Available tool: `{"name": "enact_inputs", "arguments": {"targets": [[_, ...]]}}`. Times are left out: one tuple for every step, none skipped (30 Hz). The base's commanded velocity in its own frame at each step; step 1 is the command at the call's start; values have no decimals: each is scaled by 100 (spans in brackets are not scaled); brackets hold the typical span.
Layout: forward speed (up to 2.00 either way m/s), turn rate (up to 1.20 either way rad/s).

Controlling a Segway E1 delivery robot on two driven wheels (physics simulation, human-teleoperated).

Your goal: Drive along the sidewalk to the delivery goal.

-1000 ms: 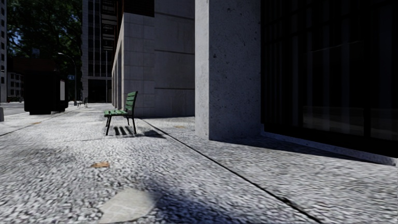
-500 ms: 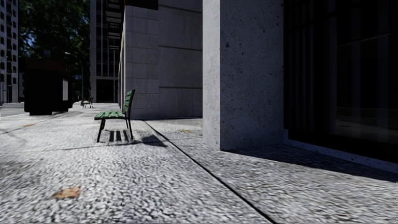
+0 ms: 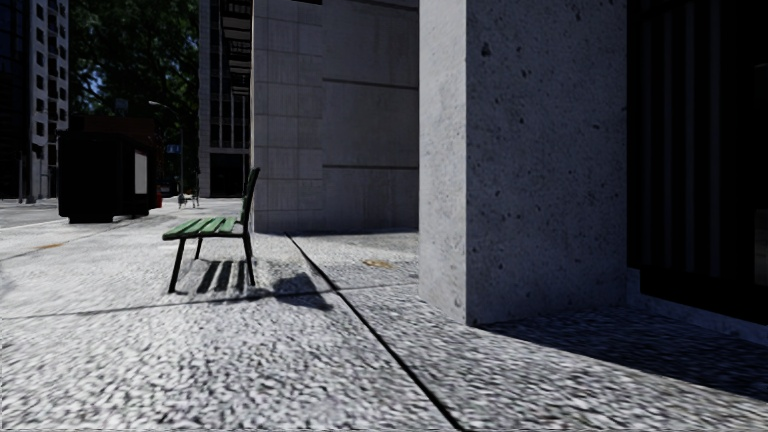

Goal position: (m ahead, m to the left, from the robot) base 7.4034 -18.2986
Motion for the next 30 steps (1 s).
{"name": "enact_inputs", "arguments": {"targets": [[155,31],[155,31],[155,31],[153,32],[147,33],[140,40],[140,40],[138,45],[137,47],[137,47],[137,48],[137,48],[137,48],[137,48],[137,48],[137,38],[137,23],[137,23],[137,0],[137,0],[137,0],[137,0],[137,0],[137,0],[137,0],[137,0],[137,0],[137,0],[137,0],[137,0]]}}
